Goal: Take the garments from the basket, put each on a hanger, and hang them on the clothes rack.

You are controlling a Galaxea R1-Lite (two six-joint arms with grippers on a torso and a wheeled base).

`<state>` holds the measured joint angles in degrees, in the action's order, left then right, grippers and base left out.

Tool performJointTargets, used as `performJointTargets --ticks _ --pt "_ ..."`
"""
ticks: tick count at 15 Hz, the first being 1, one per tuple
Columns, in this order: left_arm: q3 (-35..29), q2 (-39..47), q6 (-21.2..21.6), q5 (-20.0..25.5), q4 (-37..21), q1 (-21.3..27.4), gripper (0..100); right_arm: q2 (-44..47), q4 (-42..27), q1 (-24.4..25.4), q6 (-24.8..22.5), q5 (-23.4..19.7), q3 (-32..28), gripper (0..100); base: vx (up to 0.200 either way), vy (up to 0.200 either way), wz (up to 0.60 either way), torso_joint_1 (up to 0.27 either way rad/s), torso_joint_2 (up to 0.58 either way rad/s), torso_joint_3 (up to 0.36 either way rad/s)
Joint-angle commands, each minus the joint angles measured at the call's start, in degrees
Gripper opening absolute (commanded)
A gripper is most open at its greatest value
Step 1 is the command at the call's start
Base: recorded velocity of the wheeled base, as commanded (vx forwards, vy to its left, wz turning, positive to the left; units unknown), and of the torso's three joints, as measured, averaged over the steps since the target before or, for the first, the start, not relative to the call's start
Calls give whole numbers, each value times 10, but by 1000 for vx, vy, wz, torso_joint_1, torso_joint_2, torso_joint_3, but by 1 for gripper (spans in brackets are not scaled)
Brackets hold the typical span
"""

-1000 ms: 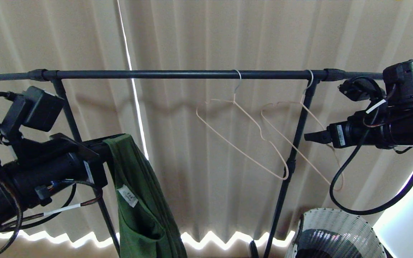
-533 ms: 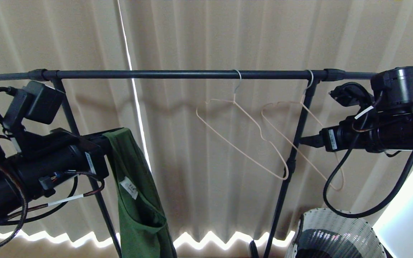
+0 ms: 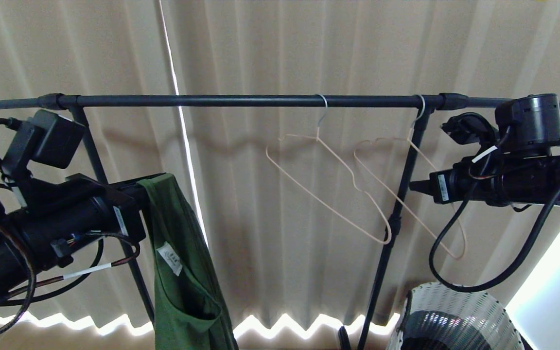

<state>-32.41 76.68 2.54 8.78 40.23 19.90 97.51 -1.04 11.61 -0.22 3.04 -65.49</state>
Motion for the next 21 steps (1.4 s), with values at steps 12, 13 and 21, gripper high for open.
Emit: performJointTargets --ticks 12,13,21 --pt "32 0 16 0 53 -19 0 -58 1 -1 3 -6 2 0 0 0 0 0 0 0" --pt "39 1 19 0 64 -20 0 -70 1 -1 6 -6 3 0 0 0 0 0 0 0" --pt "46 -6 21 0 79 -21 0 -191 1 -1 7 -5 107 0 -100 0 0 6 2 0"
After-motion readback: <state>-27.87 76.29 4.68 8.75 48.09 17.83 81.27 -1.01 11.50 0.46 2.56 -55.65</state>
